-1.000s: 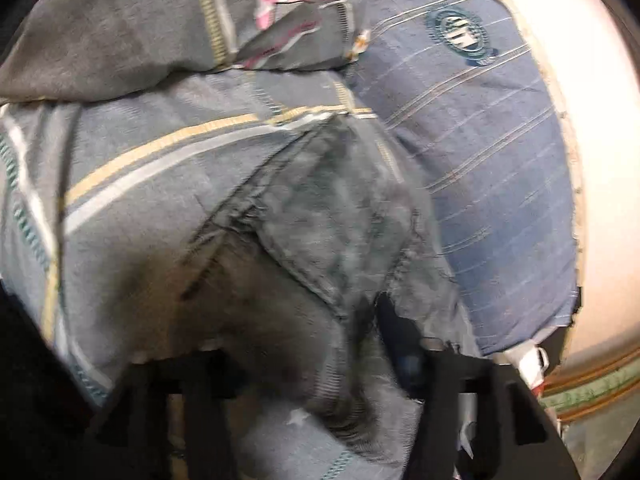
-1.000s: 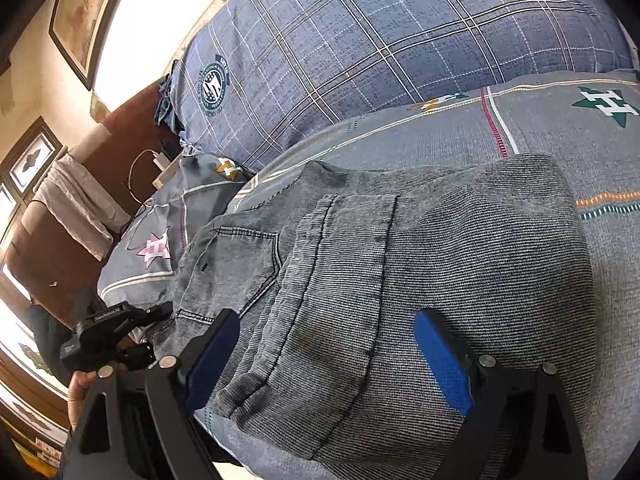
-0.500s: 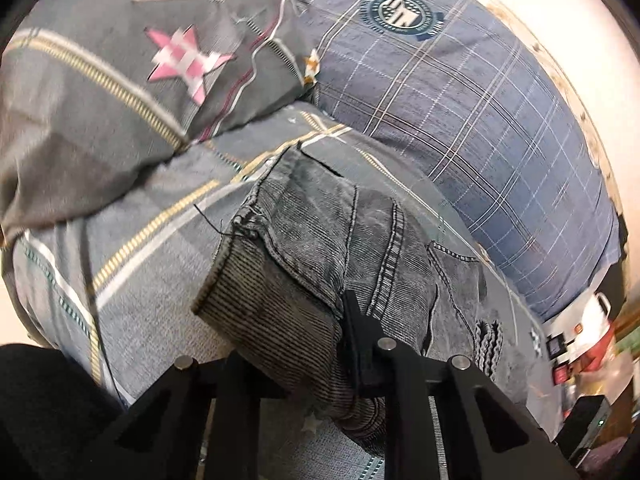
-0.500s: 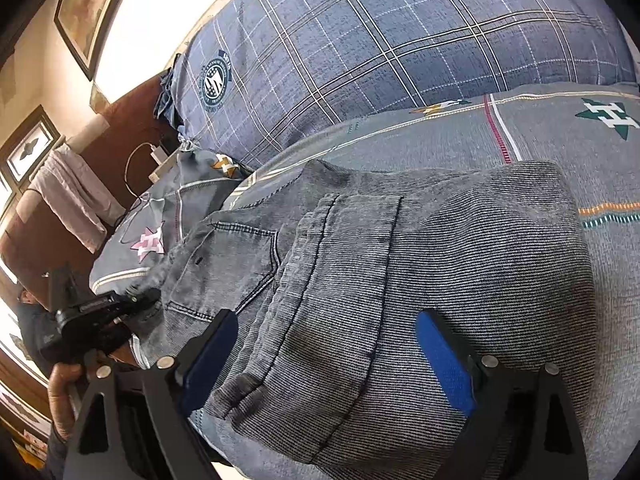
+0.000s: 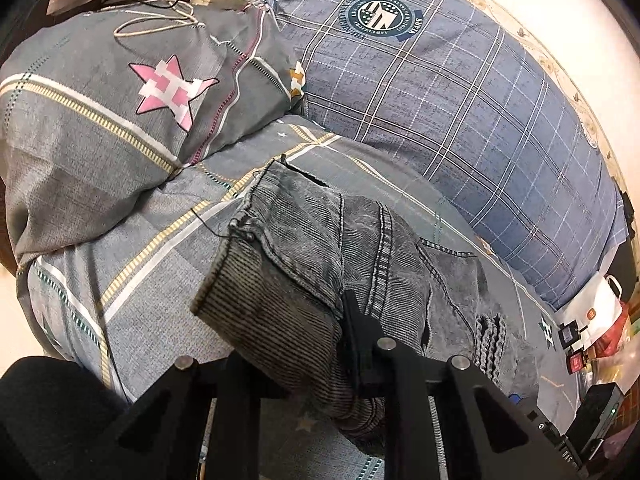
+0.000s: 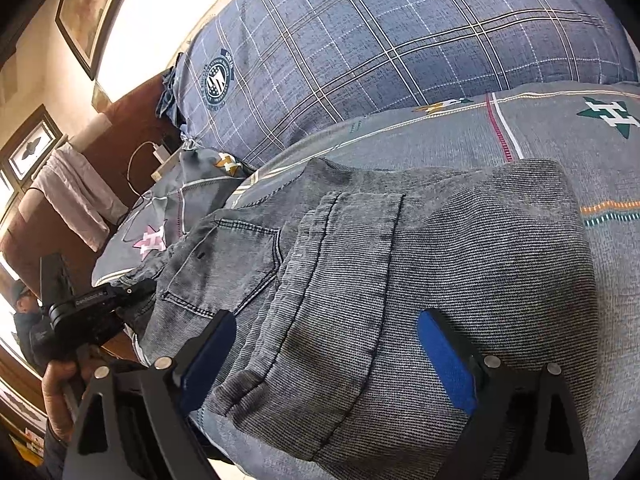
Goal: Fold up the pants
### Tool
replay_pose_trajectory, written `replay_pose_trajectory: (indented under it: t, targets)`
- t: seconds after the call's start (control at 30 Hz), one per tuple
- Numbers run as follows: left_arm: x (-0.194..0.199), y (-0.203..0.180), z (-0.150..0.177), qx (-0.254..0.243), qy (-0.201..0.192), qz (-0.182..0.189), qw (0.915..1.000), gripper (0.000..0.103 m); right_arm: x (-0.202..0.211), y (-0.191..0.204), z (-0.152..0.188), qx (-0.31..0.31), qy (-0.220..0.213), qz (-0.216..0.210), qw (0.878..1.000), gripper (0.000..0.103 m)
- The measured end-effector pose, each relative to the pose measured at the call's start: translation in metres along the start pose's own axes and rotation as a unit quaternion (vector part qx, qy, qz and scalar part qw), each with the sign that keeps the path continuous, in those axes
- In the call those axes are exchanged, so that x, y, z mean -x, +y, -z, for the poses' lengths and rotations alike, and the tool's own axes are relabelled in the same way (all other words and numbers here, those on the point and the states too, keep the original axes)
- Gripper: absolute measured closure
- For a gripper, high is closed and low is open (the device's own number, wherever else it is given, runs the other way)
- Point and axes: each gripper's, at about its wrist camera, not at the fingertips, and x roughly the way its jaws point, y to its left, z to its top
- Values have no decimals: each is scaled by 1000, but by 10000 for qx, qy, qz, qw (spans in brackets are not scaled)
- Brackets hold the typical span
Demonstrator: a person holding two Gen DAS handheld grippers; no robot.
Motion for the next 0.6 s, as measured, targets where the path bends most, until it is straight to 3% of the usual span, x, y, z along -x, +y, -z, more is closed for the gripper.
replay_pose_trajectory:
  t: [0.13, 0.37, 0.6]
  targets:
    - [1, 2, 0, 22, 23, 30, 10000, 83, 0, -1, 0, -16, 9, -20, 10000, 9]
    - [-11, 25, 2, 534, 335, 140, 9979, 83, 2, -4, -1, -84, 27, -86, 9999, 9]
    - [0, 1, 1, 59, 89, -3, 9999, 84, 4, -7, -2, -235, 34, -202, 9995, 9]
